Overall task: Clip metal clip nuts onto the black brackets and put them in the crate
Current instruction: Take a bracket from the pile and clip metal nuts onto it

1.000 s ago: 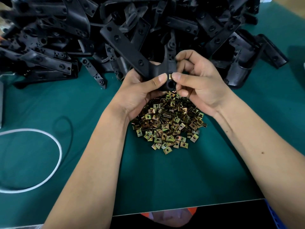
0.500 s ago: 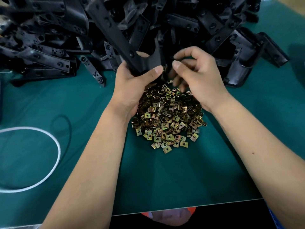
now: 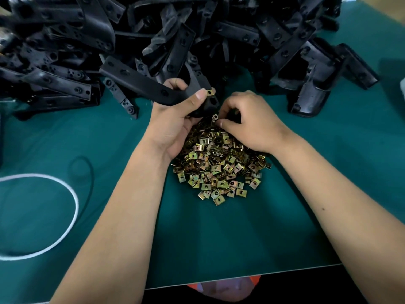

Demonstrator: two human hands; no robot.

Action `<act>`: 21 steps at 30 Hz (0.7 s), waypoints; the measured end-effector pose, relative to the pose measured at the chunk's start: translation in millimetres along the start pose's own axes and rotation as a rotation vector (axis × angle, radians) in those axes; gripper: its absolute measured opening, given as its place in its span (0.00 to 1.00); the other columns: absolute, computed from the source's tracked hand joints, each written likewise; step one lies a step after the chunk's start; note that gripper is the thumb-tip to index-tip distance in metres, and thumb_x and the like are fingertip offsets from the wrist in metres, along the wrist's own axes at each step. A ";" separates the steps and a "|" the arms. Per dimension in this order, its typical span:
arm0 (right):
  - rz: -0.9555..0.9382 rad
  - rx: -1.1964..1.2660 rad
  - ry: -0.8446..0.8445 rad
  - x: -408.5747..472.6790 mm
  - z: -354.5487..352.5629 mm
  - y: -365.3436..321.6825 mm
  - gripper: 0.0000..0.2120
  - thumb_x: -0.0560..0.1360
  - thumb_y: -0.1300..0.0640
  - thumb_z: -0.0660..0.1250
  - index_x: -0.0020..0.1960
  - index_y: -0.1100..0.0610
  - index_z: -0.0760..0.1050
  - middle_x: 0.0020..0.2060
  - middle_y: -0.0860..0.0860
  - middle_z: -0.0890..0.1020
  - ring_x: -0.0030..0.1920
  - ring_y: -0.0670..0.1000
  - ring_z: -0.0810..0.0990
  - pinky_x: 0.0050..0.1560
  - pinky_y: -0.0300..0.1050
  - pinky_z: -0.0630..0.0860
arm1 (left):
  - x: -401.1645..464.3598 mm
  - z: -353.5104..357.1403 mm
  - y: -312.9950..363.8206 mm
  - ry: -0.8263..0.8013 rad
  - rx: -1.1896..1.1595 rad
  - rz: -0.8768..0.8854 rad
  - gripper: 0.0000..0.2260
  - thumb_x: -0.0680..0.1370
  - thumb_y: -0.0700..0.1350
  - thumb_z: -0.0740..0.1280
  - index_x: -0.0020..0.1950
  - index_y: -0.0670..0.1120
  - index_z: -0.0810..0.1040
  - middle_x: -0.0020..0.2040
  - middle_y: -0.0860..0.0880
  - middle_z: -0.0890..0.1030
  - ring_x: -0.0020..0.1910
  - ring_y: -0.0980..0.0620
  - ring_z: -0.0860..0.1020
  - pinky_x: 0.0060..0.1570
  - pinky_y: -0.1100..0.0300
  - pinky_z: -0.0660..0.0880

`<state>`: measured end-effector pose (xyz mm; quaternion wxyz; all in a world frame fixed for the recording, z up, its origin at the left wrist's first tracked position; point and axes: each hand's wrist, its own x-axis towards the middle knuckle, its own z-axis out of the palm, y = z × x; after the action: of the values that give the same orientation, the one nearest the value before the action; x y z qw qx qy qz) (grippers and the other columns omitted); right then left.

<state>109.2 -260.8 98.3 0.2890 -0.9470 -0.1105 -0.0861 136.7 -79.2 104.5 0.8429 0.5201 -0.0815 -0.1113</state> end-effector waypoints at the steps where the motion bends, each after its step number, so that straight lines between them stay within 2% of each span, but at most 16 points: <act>1: -0.007 0.032 0.019 -1.0 -1.0 -0.8 0.06 0.77 0.55 0.73 0.45 0.48 0.77 0.44 0.44 0.79 0.51 0.49 0.73 0.49 0.41 0.63 | -0.3 0.3 0.3 -0.009 -0.013 0.005 0.13 0.79 0.31 0.67 0.49 0.47 0.68 0.53 0.40 0.81 0.55 0.45 0.83 0.54 0.50 0.80; 3: -0.007 0.144 0.080 -2.4 -3.1 -2.0 0.05 0.77 0.57 0.72 0.44 0.51 0.77 0.42 0.44 0.81 0.46 0.48 0.77 0.48 0.43 0.70 | -1.8 0.7 1.9 -0.017 -0.040 0.008 0.14 0.80 0.30 0.65 0.49 0.48 0.67 0.57 0.37 0.79 0.56 0.44 0.81 0.51 0.51 0.81; 5: 0.006 0.239 0.149 -2.2 -4.5 -1.1 0.05 0.77 0.59 0.72 0.44 0.55 0.77 0.40 0.48 0.83 0.42 0.50 0.80 0.48 0.46 0.75 | -2.7 0.9 3.2 -0.004 -0.059 0.009 0.14 0.81 0.30 0.63 0.49 0.48 0.67 0.59 0.37 0.76 0.56 0.44 0.81 0.49 0.51 0.81; 7: 0.016 0.273 0.178 -1.7 -5.1 1.9 0.04 0.76 0.60 0.72 0.44 0.57 0.77 0.37 0.51 0.83 0.40 0.52 0.81 0.45 0.49 0.77 | -2.9 0.5 4.3 0.018 -0.094 0.018 0.13 0.81 0.30 0.63 0.48 0.48 0.67 0.57 0.40 0.77 0.57 0.44 0.80 0.52 0.50 0.81; 9: 0.029 0.322 0.178 -1.4 -4.6 5.4 0.04 0.76 0.61 0.72 0.45 0.58 0.78 0.36 0.50 0.84 0.38 0.49 0.82 0.42 0.45 0.77 | -2.5 -0.4 5.8 0.048 -0.132 0.035 0.13 0.81 0.31 0.63 0.47 0.48 0.67 0.55 0.43 0.79 0.57 0.45 0.80 0.52 0.51 0.80; 13: 0.057 0.506 0.182 -1.5 -2.7 6.3 0.07 0.75 0.63 0.75 0.52 0.57 0.81 0.43 0.50 0.87 0.46 0.46 0.84 0.51 0.37 0.78 | -2.0 -4.8 8.5 0.077 -0.182 0.018 0.08 0.81 0.37 0.67 0.50 0.49 0.71 0.53 0.44 0.82 0.58 0.41 0.80 0.48 0.54 0.80; 15: 0.047 0.585 0.182 -0.9 -3.5 4.9 0.10 0.74 0.65 0.76 0.53 0.56 0.84 0.46 0.51 0.87 0.47 0.44 0.84 0.52 0.35 0.77 | -2.2 -5.5 9.0 0.051 -0.180 0.011 0.04 0.81 0.41 0.68 0.51 0.48 0.74 0.54 0.43 0.82 0.58 0.41 0.81 0.50 0.54 0.81; 21: 0.040 0.628 0.144 -1.6 -5.1 4.3 0.11 0.75 0.65 0.76 0.55 0.54 0.85 0.46 0.51 0.86 0.47 0.44 0.83 0.52 0.39 0.79 | -2.5 -6.0 8.0 0.019 -0.176 0.013 0.06 0.80 0.34 0.65 0.50 0.44 0.76 0.54 0.42 0.85 0.51 0.42 0.85 0.51 0.54 0.81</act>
<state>108.3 -267.4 99.9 0.5760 -0.8049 -0.0922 -0.1089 136.6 -69.9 109.0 0.8868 0.4444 -0.0666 -0.1076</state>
